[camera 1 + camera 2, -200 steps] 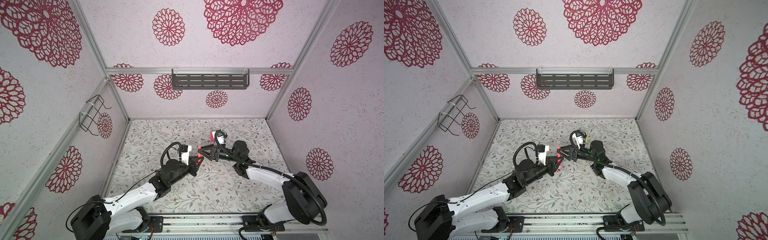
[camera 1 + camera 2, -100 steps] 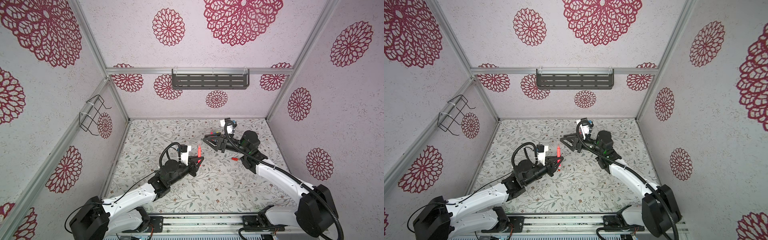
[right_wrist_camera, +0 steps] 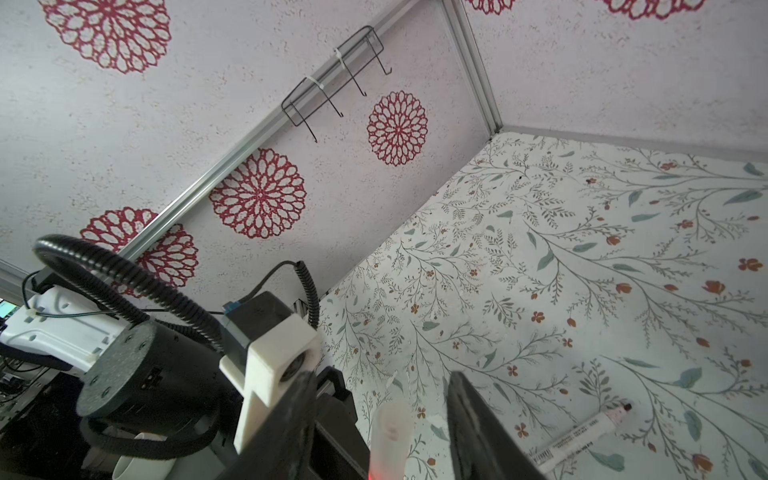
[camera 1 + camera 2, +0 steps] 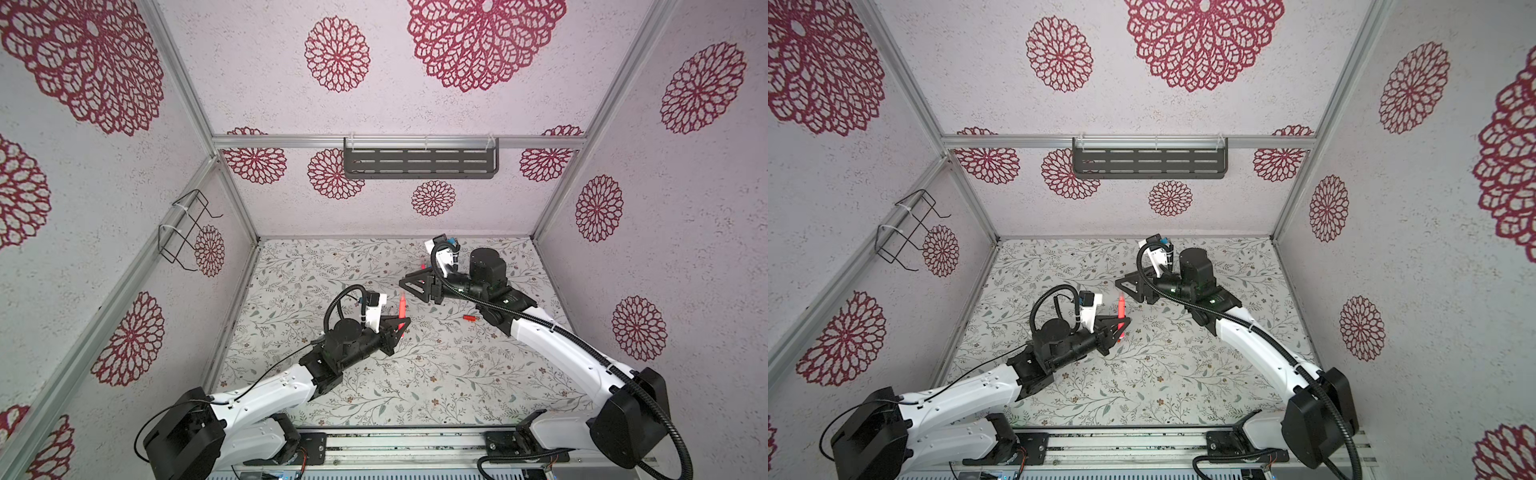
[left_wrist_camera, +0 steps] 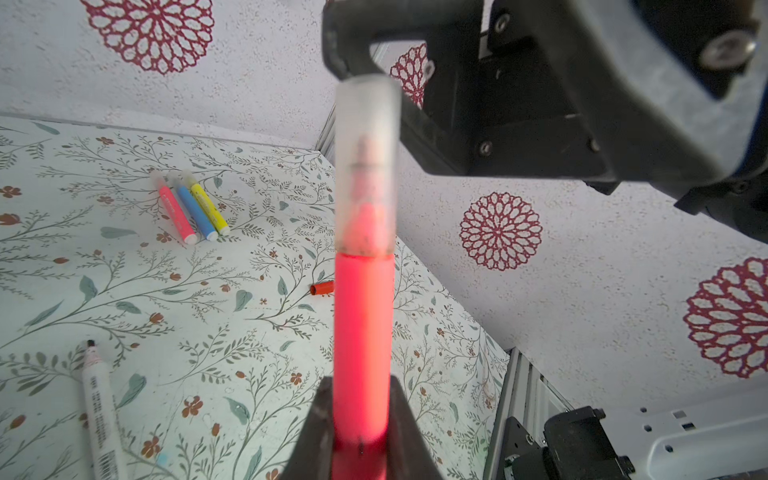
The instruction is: Insert the pens into the pen caps
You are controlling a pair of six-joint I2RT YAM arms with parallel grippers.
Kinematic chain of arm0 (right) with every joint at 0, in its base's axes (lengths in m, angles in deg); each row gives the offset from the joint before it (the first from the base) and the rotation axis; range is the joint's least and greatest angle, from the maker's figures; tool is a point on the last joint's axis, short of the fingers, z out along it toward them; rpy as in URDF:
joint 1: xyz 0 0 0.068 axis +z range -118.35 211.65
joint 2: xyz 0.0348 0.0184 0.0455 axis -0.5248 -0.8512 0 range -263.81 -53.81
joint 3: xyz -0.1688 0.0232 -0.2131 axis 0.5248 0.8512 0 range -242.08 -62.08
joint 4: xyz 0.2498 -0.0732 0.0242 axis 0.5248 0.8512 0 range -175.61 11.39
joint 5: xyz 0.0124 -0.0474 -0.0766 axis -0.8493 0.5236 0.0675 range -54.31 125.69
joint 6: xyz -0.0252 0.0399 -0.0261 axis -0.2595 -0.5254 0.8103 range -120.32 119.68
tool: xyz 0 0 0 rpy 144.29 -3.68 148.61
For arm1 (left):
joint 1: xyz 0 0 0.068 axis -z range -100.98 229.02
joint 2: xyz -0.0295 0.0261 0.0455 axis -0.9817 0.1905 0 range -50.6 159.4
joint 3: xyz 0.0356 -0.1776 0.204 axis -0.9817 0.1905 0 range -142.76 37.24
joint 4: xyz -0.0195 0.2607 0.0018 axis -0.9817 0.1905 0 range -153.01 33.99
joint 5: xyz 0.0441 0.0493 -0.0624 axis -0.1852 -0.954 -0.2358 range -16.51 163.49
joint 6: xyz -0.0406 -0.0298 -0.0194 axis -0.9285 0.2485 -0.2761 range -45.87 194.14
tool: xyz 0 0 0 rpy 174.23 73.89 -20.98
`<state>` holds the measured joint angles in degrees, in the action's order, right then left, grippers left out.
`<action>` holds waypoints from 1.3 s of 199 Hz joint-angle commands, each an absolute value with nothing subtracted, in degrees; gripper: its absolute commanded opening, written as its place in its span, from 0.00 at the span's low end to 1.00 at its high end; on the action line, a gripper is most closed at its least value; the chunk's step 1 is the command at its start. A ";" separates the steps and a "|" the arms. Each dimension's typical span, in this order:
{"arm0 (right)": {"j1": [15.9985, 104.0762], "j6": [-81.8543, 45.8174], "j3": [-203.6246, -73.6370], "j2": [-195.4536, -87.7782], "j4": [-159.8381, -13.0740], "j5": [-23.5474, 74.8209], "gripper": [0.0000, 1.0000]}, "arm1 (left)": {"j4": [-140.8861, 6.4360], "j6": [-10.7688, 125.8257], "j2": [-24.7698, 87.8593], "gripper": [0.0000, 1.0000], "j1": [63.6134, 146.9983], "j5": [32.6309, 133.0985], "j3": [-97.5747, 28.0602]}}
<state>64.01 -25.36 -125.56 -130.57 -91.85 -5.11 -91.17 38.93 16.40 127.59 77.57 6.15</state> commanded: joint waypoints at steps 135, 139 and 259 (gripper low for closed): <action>68.93 -20.01 -123.45 -130.26 -87.44 -0.94 0.03 | -91.39 41.28 16.12 0.00 127.64 75.48 3.41; 69.23 -20.02 -122.91 -130.20 -87.53 -0.62 0.02 | -91.44 41.27 16.07 0.00 127.56 75.53 3.32; 77.95 -18.83 -101.22 -130.95 -90.43 4.42 0.00 | -95.58 38.83 8.40 0.00 116.62 86.44 3.34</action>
